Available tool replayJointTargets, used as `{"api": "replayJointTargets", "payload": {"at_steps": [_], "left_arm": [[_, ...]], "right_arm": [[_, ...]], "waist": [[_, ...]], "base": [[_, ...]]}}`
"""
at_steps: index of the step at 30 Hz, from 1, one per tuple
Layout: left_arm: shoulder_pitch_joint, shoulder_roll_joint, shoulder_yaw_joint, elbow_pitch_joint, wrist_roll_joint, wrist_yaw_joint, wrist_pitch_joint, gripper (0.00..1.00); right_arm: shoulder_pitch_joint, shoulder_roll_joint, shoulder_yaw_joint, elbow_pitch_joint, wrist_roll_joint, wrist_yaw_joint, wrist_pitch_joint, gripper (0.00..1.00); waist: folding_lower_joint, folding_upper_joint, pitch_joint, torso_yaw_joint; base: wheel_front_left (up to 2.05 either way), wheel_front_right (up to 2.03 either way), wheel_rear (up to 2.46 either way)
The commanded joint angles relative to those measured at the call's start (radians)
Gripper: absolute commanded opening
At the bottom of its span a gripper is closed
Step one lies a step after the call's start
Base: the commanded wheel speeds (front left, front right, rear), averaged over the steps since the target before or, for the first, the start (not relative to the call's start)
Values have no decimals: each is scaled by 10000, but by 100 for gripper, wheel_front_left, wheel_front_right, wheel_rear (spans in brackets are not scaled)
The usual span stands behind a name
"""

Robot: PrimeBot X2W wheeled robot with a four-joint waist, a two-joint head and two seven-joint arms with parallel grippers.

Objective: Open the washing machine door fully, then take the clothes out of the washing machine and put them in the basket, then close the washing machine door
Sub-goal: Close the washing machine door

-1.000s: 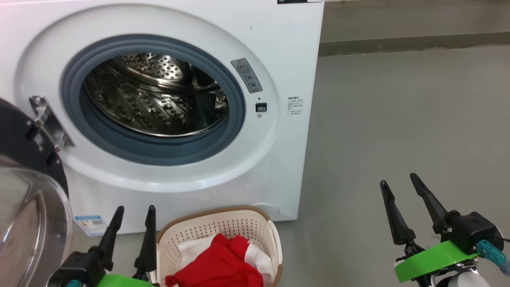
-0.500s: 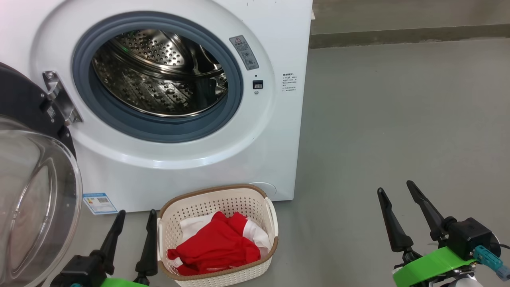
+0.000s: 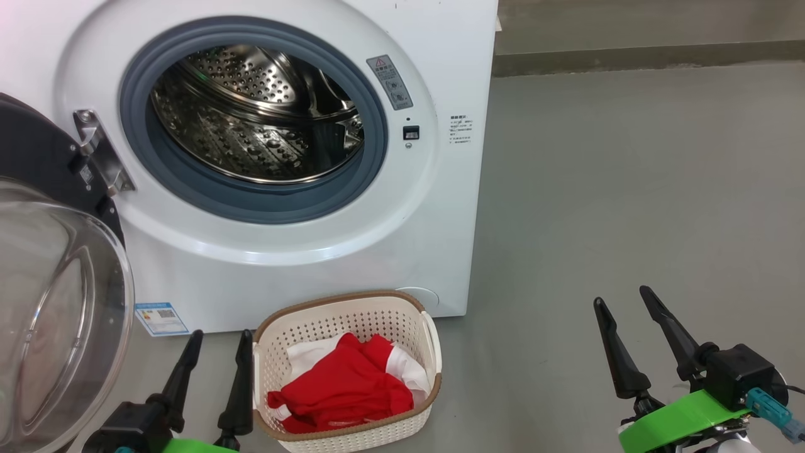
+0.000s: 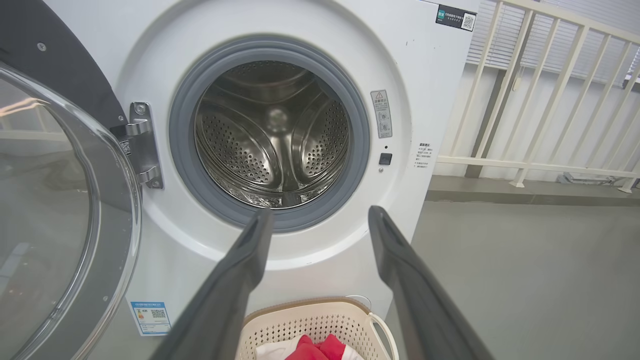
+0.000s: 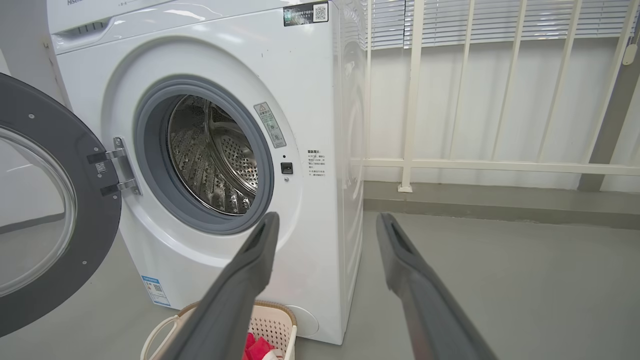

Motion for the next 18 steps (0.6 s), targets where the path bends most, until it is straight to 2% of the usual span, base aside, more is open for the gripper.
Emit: {"api": "replayJointTargets", "payload": {"at_steps": [1, 9, 18], "left_arm": [[-210, 80, 303, -263, 87, -69, -120, 100], [-212, 80, 409, -370, 129, 84, -120, 100], [-118, 80, 389, -643, 141, 277, -120, 100]], "right_arm": [[-218, -154, 199, -222, 86, 48, -65, 100], [-201, -93, 209, -257, 90, 48, -65, 100], [-190, -71, 291, -326, 104, 48, -65, 100]], "waist": [[0, -1, -7, 12], [0, -1, -65, 208], [0, -1, -18, 965]], "base": [[0, 0, 0], [0, 0, 0], [0, 0, 0]]}}
